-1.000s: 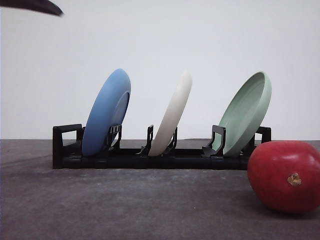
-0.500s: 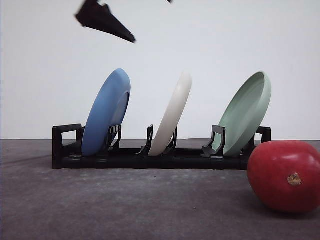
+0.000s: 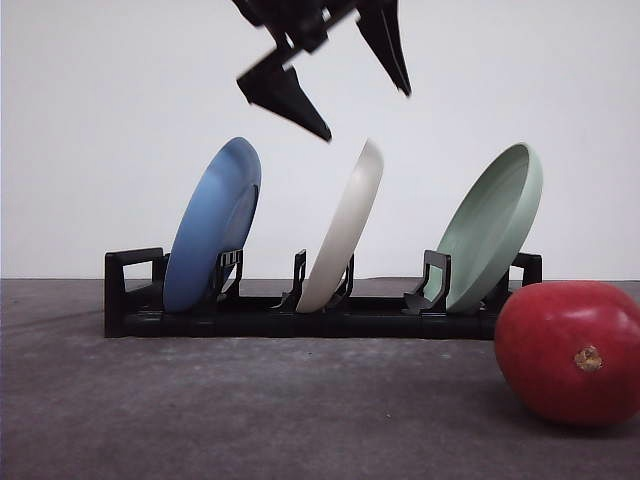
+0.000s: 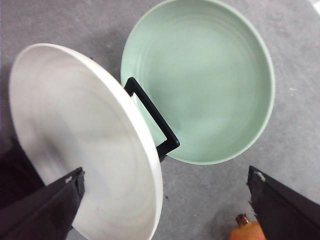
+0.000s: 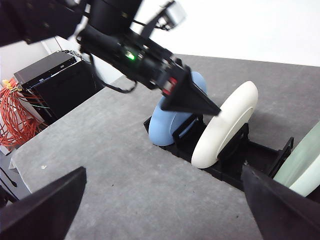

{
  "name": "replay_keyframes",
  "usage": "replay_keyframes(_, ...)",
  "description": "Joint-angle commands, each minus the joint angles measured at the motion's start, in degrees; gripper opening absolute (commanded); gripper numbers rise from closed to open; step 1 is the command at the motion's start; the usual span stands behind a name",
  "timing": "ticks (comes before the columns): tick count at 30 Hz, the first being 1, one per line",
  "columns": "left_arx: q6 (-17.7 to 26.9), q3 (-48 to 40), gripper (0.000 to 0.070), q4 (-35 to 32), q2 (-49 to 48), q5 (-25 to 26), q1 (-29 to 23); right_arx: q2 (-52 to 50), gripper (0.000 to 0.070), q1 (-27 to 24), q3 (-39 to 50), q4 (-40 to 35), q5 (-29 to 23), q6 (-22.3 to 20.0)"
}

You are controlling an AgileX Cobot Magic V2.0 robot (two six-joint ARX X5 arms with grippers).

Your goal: Place pomegranate in white plate

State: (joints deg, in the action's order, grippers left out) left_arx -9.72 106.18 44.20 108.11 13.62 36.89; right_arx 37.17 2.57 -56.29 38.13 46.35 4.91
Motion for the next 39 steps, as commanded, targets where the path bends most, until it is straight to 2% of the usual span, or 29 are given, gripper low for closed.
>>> replay_keyframes(1,0.42,1.92,0.0633,-0.01,2.23,-0.19,0.73,0.22,0.0632,0.25,-0.83,-0.35,0.13,0.81)
replay_keyframes(8,0.39,1.92,0.0621,0.29,4.93,-0.24,1.53,0.22,0.0632,0.37,-0.83,-0.35,0.13,0.91)
replay_keyframes(13,0.44,1.92,0.0509,-0.06,5.29,-0.32,1.87,0.22,0.0632,0.37,-0.83,-0.35,0.13,0.91)
replay_keyframes(17,0.42,1.92,0.0477,0.02,6.23,-0.31,1.86,0.2,0.0632,0.37,-0.83,-0.33,0.15,1.09)
replay_keyframes(26,-0.39,1.92,0.0034,0.23,7.02,-0.17,1.87,0.17,0.0632,0.78,-0.83,-0.33,0.13,1.94)
replay_keyframes(27,-0.67,1.92,0.0007,0.23,7.02,-0.1,1.87,0.17,0.0632,0.79,-0.83,-0.33,0.14,1.94)
replay_keyframes(34,-1.6,2.77,0.0,1.37,7.0,1.94,1.87,0.17,0.0632,0.81,-0.83,-0.33,0.13,1.94)
replay_keyframes(39,-1.51,7.11,0.0,4.03,6.75,2.85,1.87,0.17,0.0633,0.81,-0.83,-0.33,0.13,1.94)
